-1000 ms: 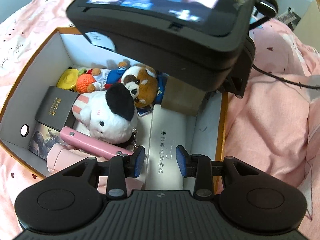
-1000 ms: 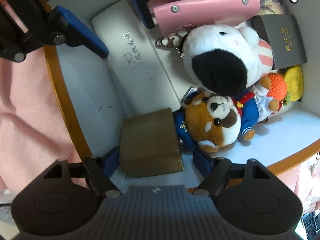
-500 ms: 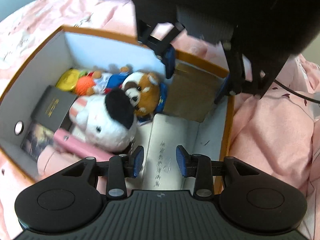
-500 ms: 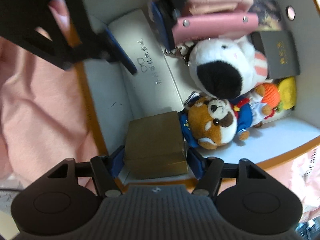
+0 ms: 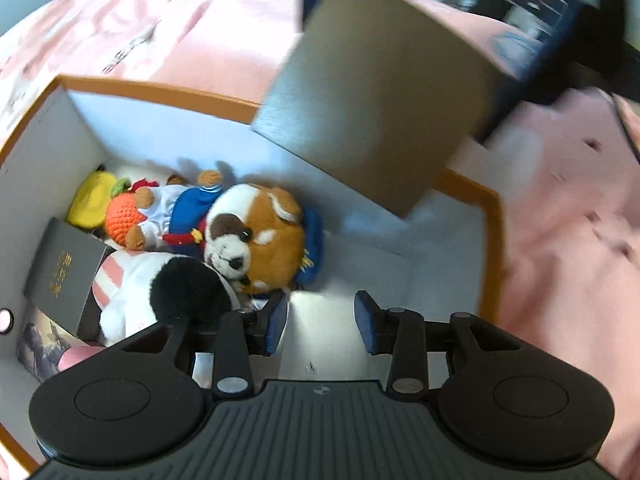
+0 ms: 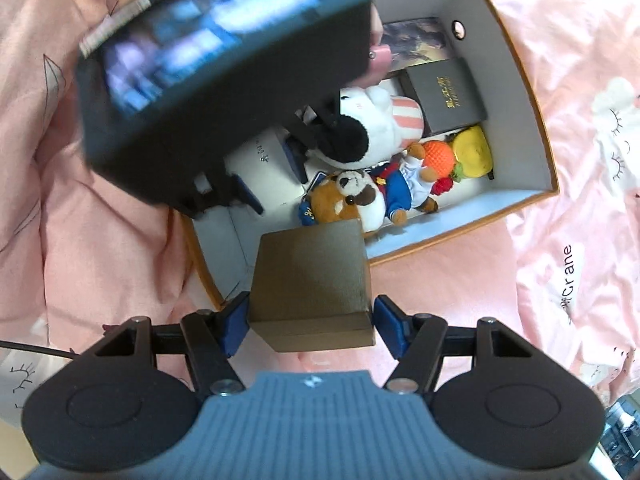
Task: Organize objects
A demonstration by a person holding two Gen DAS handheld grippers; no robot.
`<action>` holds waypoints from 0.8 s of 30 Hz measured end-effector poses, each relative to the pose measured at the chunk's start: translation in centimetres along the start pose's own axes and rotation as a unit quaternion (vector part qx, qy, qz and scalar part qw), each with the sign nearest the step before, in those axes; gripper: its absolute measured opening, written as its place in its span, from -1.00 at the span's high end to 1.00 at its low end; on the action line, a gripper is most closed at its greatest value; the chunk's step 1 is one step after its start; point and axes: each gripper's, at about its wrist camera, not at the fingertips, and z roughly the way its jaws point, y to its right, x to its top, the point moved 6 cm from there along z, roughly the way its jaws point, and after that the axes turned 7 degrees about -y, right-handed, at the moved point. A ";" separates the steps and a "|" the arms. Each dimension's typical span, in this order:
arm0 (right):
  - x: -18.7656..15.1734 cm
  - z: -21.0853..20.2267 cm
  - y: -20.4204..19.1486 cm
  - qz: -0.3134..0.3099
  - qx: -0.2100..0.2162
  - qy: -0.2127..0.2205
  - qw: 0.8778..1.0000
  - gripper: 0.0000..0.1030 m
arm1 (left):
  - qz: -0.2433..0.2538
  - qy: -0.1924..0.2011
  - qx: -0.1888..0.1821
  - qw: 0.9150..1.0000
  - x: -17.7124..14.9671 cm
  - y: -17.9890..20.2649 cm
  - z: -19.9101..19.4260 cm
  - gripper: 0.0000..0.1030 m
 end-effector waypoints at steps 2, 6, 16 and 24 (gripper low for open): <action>-0.4 0.3 0.1 0.001 0.000 0.014 1.000 -0.30 | -0.030 -0.010 0.016 0.999 0.7 -0.1 0.8 0.12; -0.8 0.7 0.0 0.001 0.000 0.033 0.999 -0.30 | -0.051 -0.024 0.039 0.998 1.5 0.6 2.0 0.12; -0.6 1.5 -0.8 -0.016 0.003 0.052 0.998 -0.29 | -0.027 -0.073 -0.004 0.997 1.8 1.9 3.1 0.29; 0.0 2.1 -0.8 -0.037 0.007 0.060 0.997 -0.29 | -0.044 -0.037 -0.030 0.998 0.5 1.5 2.3 0.29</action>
